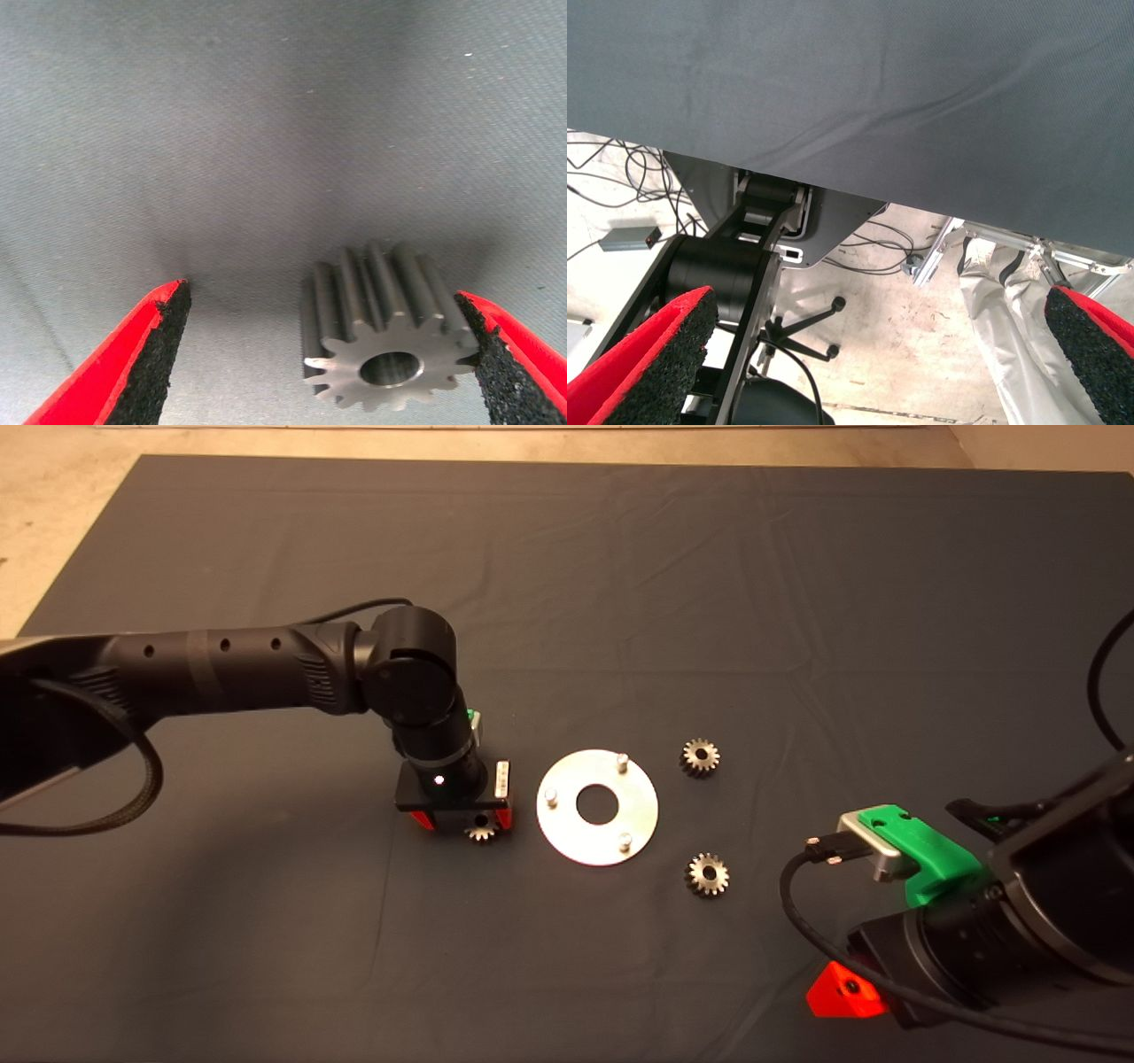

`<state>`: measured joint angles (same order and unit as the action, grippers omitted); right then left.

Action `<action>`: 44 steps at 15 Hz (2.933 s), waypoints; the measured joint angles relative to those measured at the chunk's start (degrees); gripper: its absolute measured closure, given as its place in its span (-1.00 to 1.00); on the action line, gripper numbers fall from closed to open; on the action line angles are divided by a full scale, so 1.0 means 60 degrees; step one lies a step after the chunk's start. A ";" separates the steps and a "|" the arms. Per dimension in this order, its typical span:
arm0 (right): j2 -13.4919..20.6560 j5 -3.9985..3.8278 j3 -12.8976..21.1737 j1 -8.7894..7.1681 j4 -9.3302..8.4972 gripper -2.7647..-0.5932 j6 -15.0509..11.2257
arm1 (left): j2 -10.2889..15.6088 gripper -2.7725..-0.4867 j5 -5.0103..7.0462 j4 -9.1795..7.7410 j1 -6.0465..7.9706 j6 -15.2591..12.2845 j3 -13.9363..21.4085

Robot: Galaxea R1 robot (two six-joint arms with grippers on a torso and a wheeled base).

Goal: Install three planetary gears onto the carrier pins

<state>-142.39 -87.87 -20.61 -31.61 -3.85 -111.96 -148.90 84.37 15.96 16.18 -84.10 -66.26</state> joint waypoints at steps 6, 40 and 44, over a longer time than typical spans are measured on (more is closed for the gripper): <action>0.0000 0.0000 0.0000 0.0000 0.0000 -0.99 0.0000 | -0.0006 -0.20 -0.0087 0.0037 0.0000 0.0167 0.0008; -0.0002 0.0000 0.0000 0.0000 0.0000 -0.99 0.0000 | 0.0008 0.32 -0.0524 0.0280 -0.0128 0.0461 0.0293; -0.0002 -0.0004 0.0000 0.0000 0.0000 -0.99 0.0000 | 0.0008 0.43 -0.0510 0.0280 -0.0128 0.0461 0.0293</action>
<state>-142.40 -87.89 -20.61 -31.61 -3.85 -111.96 -148.85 81.31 17.64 15.41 -81.34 -64.50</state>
